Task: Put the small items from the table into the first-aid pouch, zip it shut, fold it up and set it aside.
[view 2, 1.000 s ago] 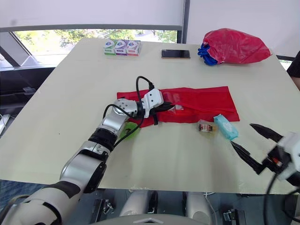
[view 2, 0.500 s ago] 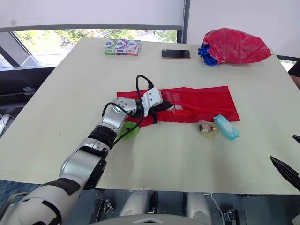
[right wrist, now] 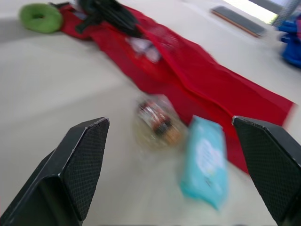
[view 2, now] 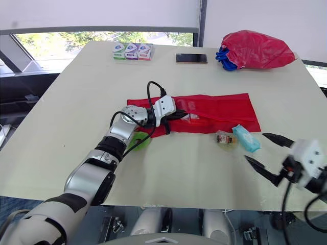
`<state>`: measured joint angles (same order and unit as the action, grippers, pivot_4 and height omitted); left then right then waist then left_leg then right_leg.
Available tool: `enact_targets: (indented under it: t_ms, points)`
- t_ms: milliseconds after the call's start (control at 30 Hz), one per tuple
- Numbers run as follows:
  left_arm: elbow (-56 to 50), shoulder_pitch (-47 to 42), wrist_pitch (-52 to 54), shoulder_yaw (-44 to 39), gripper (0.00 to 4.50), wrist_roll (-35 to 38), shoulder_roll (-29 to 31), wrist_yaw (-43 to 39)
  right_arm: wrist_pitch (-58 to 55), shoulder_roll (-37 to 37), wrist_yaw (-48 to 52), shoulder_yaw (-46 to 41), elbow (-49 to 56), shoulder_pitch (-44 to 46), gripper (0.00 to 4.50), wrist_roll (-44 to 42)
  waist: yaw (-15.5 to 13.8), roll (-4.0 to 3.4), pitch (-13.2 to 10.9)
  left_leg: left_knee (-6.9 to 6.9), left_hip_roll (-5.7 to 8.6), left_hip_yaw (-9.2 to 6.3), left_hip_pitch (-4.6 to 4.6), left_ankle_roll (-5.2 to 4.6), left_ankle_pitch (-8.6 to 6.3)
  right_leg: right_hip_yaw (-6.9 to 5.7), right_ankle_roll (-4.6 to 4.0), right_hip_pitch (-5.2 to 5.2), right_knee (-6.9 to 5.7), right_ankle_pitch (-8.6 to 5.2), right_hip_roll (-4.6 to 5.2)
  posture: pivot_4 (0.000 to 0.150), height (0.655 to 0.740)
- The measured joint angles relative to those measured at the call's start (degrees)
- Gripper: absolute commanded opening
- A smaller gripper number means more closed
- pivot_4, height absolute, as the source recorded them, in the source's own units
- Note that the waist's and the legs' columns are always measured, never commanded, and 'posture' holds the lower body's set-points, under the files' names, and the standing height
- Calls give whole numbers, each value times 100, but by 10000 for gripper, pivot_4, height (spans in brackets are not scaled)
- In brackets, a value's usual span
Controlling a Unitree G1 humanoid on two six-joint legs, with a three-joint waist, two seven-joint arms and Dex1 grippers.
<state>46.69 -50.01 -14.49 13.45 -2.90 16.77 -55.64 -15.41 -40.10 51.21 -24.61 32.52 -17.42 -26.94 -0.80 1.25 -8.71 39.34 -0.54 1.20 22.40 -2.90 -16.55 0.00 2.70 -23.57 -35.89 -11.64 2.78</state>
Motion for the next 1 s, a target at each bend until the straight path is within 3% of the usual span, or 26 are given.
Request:
enact_targets:
  t_ms: [300, 567, 667, 900, 1000]
  points:
    - [-26, 89, -249, -21, 0, 62, 444, -291, -42, -467, -153, 1969, -1245, 1725, 44671, 1395, 7, 4, -2, 3, 10, -1, 2, 0, 1, -2, 0, -1, -2, 1, -2, 1500, 7400]
    - [38, 79, -347, -40, 0, 59, 522, -299, 217, -597, 189, 2774, -2291, 2530, 44671, 1994, -3, 3, -1, 4, 15, -2, 8, -1, 0, -4, 0, -1, 3, 1, 1, 1500, 7400]
    - [38, 80, -350, -40, 0, 59, 522, -297, 416, -758, 350, 2921, -2507, 2568, 36674, 2185, -3, 2, -1, 4, 15, -4, 8, 0, 0, -5, 0, -1, 2, 1, 0, 1500, 7400]
    - [38, 80, -350, -40, 0, 59, 527, -287, 556, -903, 444, 2897, -2521, 2394, 3758, 2213, -1, 3, -1, 6, 14, -3, 6, 0, 1, -5, 1, 0, 0, 2, 0, 1500, 7400]
    - [38, 82, -350, -40, 0, 58, 519, -284, 270, -857, 347, 2805, -2299, 2287, 3490, 2102, -1, 3, -1, 6, 12, -4, 7, 0, 1, -5, 1, 0, -1, 2, 1, 1500, 7400]
